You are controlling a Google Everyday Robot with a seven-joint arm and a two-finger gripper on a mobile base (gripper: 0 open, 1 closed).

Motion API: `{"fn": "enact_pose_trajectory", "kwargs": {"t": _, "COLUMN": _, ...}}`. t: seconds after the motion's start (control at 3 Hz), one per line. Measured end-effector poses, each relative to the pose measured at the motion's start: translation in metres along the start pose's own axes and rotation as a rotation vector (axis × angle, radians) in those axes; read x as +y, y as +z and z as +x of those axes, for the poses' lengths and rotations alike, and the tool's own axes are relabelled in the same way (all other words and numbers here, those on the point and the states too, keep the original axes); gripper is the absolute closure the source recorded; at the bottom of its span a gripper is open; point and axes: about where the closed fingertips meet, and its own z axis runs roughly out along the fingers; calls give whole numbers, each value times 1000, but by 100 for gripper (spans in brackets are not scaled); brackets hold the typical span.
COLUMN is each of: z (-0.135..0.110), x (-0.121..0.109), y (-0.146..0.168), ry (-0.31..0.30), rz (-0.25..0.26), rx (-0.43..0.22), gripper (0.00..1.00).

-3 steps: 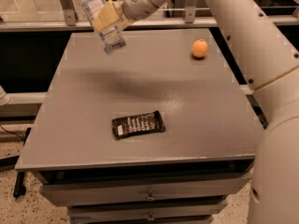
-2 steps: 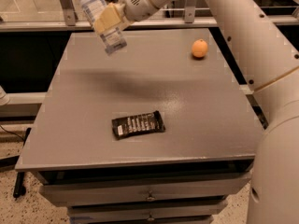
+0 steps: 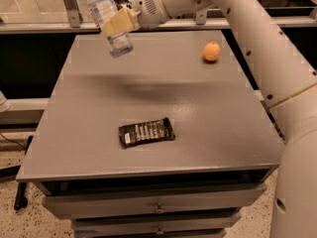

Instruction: Place blue plastic bottle upright

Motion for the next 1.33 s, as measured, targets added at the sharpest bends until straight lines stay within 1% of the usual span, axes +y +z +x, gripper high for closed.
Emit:
{"fn": "enact_pose_trajectory", "kwargs": {"t": 0.33, "z": -21, "x": -2, "y": -2, "ry": -98, "rz": 32, "rx": 62, "gripper": 100}}
{"fn": "enact_pose_trajectory", "kwargs": {"t": 0.67, "z": -40, "x": -6, "y": -5, "ry": -160, "rz": 53, "rx": 54, "gripper": 100}}
{"fn": "enact_pose_trajectory", "kwargs": {"t": 1.0, "z": -62, "x": -7, "y": -14, "ry": -199, "rz": 53, "rx": 48, "gripper": 100}}
{"fn": "enact_pose_trajectory", "kwargs": {"t": 1.33, "z": -83, "x": -8, "y": -14, "ry": -219, "rz": 23, "rx": 78, "gripper": 100}}
